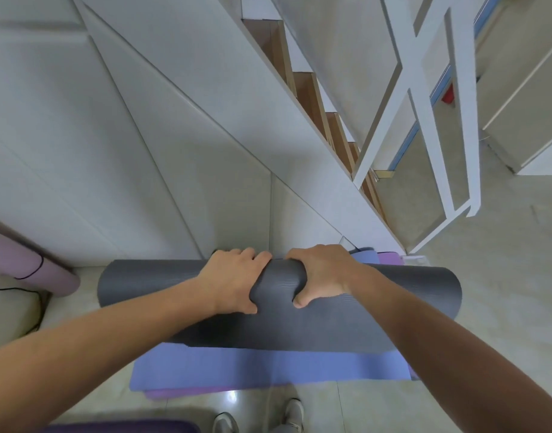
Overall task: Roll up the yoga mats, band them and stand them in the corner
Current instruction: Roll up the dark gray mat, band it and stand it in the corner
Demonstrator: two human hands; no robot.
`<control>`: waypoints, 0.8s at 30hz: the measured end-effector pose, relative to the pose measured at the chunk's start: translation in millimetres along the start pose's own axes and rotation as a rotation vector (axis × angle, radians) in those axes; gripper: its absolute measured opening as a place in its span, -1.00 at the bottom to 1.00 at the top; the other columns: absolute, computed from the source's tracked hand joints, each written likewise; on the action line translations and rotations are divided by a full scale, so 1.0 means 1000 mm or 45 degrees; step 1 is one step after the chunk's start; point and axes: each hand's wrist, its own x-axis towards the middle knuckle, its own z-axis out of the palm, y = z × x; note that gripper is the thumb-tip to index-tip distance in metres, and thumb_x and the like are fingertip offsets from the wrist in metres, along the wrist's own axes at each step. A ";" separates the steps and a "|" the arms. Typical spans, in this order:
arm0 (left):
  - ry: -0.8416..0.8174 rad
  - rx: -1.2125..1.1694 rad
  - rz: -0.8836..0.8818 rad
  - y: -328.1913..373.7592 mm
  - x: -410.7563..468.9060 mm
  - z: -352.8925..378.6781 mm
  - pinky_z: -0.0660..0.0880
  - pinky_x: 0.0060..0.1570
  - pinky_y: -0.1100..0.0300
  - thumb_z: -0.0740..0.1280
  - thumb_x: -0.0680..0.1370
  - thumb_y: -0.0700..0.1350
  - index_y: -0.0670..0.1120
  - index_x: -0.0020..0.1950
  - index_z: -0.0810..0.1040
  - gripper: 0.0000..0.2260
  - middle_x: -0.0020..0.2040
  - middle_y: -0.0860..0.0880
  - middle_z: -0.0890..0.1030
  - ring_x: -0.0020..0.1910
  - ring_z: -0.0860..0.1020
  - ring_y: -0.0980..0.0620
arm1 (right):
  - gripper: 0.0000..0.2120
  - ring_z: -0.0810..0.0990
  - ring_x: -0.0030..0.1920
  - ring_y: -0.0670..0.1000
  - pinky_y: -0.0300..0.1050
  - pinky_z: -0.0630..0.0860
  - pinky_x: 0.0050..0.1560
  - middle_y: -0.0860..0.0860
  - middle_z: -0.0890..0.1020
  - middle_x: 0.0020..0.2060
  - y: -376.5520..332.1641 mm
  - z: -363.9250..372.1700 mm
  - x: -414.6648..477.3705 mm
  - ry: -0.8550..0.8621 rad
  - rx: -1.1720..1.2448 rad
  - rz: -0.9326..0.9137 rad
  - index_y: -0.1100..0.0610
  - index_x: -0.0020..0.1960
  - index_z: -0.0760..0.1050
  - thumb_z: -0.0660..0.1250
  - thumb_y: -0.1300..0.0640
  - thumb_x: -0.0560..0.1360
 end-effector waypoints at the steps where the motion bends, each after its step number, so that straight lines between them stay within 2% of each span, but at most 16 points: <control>1: -0.027 -0.045 -0.018 -0.004 0.003 0.000 0.52 -0.01 0.03 0.48 0.30 0.25 0.06 0.40 0.28 -0.24 0.16 0.01 0.54 0.09 0.57 -0.08 | -0.29 0.57 0.04 -0.02 -0.04 0.46 0.03 -0.18 0.59 -0.01 -0.002 0.002 -0.002 0.007 -0.010 -0.011 -0.22 0.31 0.35 0.51 -0.24 0.22; 3: -0.133 -0.202 -0.034 -0.016 0.010 -0.005 0.53 -0.04 0.06 0.52 0.25 0.25 0.06 0.28 0.39 -0.31 0.09 0.03 0.60 0.05 0.59 -0.08 | -0.07 0.52 0.17 0.03 0.03 0.44 0.14 -0.13 0.51 0.17 -0.005 0.012 -0.005 0.075 -0.151 -0.029 -0.19 0.47 0.20 0.50 -0.31 0.20; 5: -0.315 -0.476 0.003 -0.028 0.017 -0.013 0.55 0.02 0.06 0.60 0.20 0.19 0.04 0.21 0.47 -0.34 0.06 0.06 0.63 0.05 0.60 -0.05 | 0.17 0.43 0.27 0.10 0.09 0.36 0.28 -0.03 0.40 0.32 -0.010 0.025 -0.009 0.147 -0.378 -0.026 -0.07 0.59 -0.03 0.51 -0.36 0.19; 7: -0.440 -0.733 0.060 -0.034 0.018 -0.023 0.55 0.08 0.07 0.67 0.19 0.07 -0.02 0.20 0.53 -0.35 0.07 0.04 0.65 0.04 0.61 -0.02 | 0.12 0.43 0.24 0.12 0.08 0.37 0.24 0.02 0.40 0.29 -0.016 0.028 -0.010 0.211 -0.451 -0.033 -0.04 0.59 -0.01 0.50 -0.33 0.24; 9: -0.473 -0.817 0.099 -0.038 0.014 -0.031 0.54 0.13 0.08 0.66 0.13 0.10 -0.03 0.24 0.53 -0.27 0.11 0.04 0.64 0.07 0.60 0.00 | -0.09 0.47 0.16 0.10 0.04 0.42 0.12 0.00 0.47 0.19 -0.021 0.018 -0.010 0.219 -0.416 -0.047 -0.07 0.49 0.16 0.47 -0.30 0.28; 11: -0.448 -0.756 0.113 -0.036 0.007 -0.036 0.51 0.21 0.03 0.61 0.12 0.20 0.02 0.36 0.44 -0.14 0.20 0.06 0.59 0.17 0.56 -0.01 | -0.25 0.54 0.06 0.07 0.00 0.46 0.02 -0.05 0.54 0.06 -0.023 0.003 -0.010 0.168 -0.325 -0.043 -0.10 0.35 0.29 0.47 -0.30 0.26; 12: -0.403 -0.630 0.106 -0.033 0.002 -0.036 0.48 0.25 0.00 0.60 0.16 0.22 0.05 0.45 0.34 -0.08 0.27 0.06 0.54 0.23 0.53 -0.02 | -0.30 0.56 0.00 0.04 -0.02 0.46 -0.03 -0.09 0.56 -0.01 -0.023 -0.004 -0.009 0.144 -0.276 -0.038 -0.12 0.28 0.33 0.48 -0.30 0.24; 14: -0.204 -0.209 0.080 -0.022 -0.009 -0.032 0.45 0.24 -0.02 0.56 0.25 0.26 0.07 0.58 0.06 0.06 0.33 0.02 0.43 0.27 0.48 -0.08 | -0.34 0.54 -0.10 -0.02 -0.06 0.43 -0.11 -0.14 0.59 -0.10 -0.022 -0.017 -0.007 0.074 -0.184 -0.008 -0.16 0.20 0.37 0.51 -0.30 0.19; 15: -0.070 -0.053 0.056 -0.015 -0.014 -0.030 0.45 0.21 -0.03 0.54 0.26 0.28 0.06 0.60 -0.02 0.09 0.32 -0.02 0.41 0.25 0.48 -0.11 | -0.33 0.54 -0.10 -0.04 -0.08 0.44 -0.09 -0.15 0.59 -0.10 -0.022 -0.024 -0.005 0.048 -0.144 0.003 -0.17 0.20 0.38 0.52 -0.30 0.17; 17: 0.109 0.042 0.004 -0.011 -0.016 -0.025 0.48 0.14 -0.02 0.50 0.30 0.26 0.03 0.56 0.07 -0.02 0.26 -0.06 0.45 0.20 0.50 -0.13 | -0.31 0.56 -0.06 -0.06 -0.08 0.48 -0.03 -0.16 0.62 -0.06 -0.023 -0.031 -0.003 0.022 -0.108 -0.002 -0.19 0.22 0.40 0.52 -0.31 0.16; 20: 0.145 -0.040 -0.001 -0.023 -0.009 -0.030 0.53 0.00 0.03 0.47 0.34 0.22 0.01 0.38 0.32 -0.30 0.16 -0.05 0.56 0.10 0.57 -0.12 | -0.27 0.56 0.03 -0.01 -0.06 0.44 0.00 -0.17 0.58 0.04 -0.029 -0.030 -0.005 0.074 -0.145 -0.030 -0.22 0.30 0.32 0.49 -0.33 0.21; 22: 0.080 -0.137 -0.017 -0.033 -0.004 -0.041 0.51 -0.08 0.08 0.51 0.29 0.23 0.03 0.29 0.41 -0.34 0.10 -0.01 0.61 0.04 0.60 -0.11 | -0.02 0.49 0.21 0.06 0.01 0.43 0.15 -0.10 0.48 0.25 -0.032 -0.022 -0.008 0.190 -0.323 -0.059 -0.14 0.50 0.14 0.49 -0.36 0.21; 24: -0.094 -0.347 -0.019 -0.044 0.001 -0.053 0.53 -0.04 0.09 0.57 0.22 0.22 0.04 0.22 0.47 -0.34 0.05 0.03 0.63 0.01 0.60 -0.07 | 0.18 0.41 0.31 0.12 0.10 0.37 0.31 0.00 0.37 0.38 -0.037 -0.011 -0.011 0.302 -0.540 -0.091 -0.04 0.60 -0.07 0.51 -0.37 0.22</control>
